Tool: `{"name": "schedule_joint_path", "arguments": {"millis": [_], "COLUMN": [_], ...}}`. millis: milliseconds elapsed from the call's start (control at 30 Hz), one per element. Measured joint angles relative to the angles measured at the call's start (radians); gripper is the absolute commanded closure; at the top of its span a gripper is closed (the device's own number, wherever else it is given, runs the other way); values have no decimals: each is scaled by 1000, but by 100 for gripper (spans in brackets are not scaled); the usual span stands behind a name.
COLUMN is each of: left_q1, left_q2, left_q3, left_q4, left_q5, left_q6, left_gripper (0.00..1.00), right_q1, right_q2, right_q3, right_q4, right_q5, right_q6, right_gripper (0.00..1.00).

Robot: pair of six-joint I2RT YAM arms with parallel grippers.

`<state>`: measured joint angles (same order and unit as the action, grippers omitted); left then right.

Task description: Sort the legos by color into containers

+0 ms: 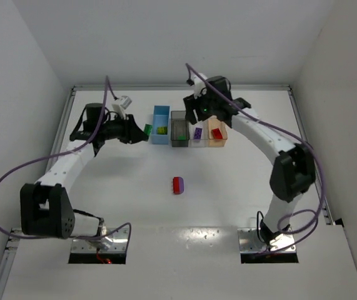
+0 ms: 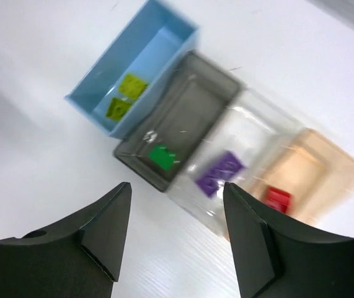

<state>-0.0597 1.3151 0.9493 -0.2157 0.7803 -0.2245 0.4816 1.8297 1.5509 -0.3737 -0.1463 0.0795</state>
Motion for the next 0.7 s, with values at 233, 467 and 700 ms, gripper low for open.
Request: {"name": "schedule_joint_path", "arguments": {"millis": [233,467,700], "left_q1": [-171,-280,-340], "left_q2": [245,488,657], "left_q3": [190,403,536], "left_q4": [-15,-16,-2], "left_q5": [-95,-183,-283], "left_q6": [33,28,-25], "left_gripper": [97,94,84], "right_q1": [-121,-191,-257], "right_q2": [-264,-311,-311], "right_q3": [-170,-342,-359], "right_q4": [10,-37,-54], "right_q5": [57,26,-24], "right_q6": [-31,-45,-41], "right_gripper": [38,38,38]}}
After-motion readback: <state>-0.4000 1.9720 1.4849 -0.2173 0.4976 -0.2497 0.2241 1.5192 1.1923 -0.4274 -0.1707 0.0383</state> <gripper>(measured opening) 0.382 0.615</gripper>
